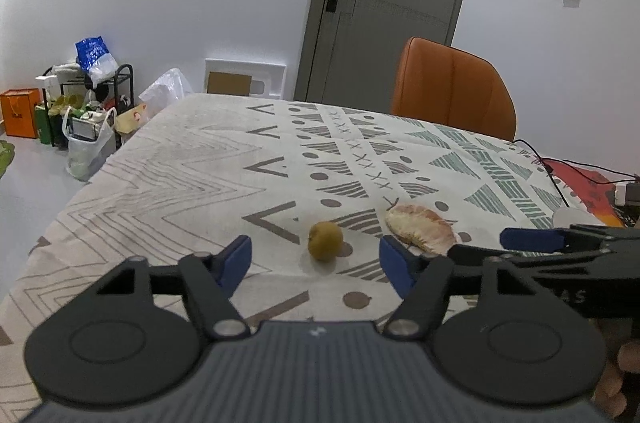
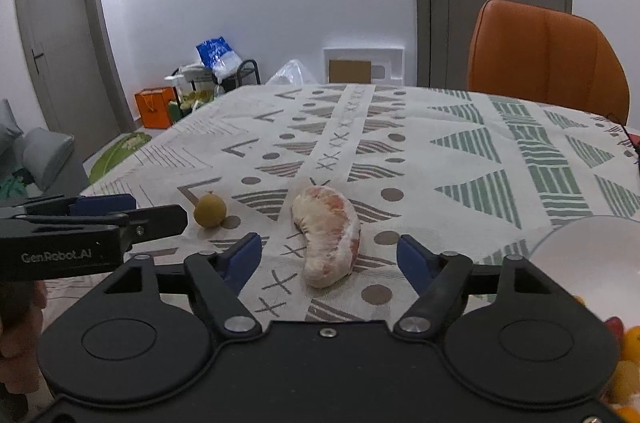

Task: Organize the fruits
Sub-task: 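Move both open grippers back toward the olive-green fruit and second pomelo piece, then grasp the olive-green fruit with left while right grasps the second pomelo piece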

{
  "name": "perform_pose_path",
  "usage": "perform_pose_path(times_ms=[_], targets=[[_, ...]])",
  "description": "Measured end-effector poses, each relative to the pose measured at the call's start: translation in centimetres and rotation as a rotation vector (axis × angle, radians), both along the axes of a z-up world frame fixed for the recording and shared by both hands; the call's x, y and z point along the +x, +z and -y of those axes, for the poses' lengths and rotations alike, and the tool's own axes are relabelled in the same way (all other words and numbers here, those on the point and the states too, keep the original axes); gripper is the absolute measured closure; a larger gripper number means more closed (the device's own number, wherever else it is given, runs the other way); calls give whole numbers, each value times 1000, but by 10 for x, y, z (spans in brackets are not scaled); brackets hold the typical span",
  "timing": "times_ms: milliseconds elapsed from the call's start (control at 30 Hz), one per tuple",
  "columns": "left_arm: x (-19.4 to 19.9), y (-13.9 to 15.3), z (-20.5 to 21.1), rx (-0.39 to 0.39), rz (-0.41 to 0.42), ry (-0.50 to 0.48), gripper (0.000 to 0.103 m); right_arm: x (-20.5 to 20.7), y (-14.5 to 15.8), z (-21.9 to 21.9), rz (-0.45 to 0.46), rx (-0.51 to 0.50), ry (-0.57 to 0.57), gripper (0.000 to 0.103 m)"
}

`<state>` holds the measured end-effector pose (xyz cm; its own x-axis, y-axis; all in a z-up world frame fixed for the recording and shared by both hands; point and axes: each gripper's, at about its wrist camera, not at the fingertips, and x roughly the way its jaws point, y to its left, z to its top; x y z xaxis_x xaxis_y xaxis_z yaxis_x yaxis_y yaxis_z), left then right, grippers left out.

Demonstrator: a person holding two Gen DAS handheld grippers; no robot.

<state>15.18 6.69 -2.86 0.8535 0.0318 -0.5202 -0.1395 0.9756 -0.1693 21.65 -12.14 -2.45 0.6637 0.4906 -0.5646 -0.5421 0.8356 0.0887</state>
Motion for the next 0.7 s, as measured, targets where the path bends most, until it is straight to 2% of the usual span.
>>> perform_pose_path(times_ms=[133,200,533,633,700], targets=[[7,-2,-1,-6,-6,4,36,7,-6,-8,-9,-32,1,34],[11,-3,-2,-8,-10,6,40,11,-8,-11,-14,-46,1,37],[35,-14,-7,-22,-60,15,49,29,-15,-27,-15,-107,-15,48],[39,-19,-7,-25,-75,24,61,29,-16,-31,-1,-122,-8,54],[39,-19,-7,-16,-81,27,81,26,-17,-30,8,-123,5,63]])
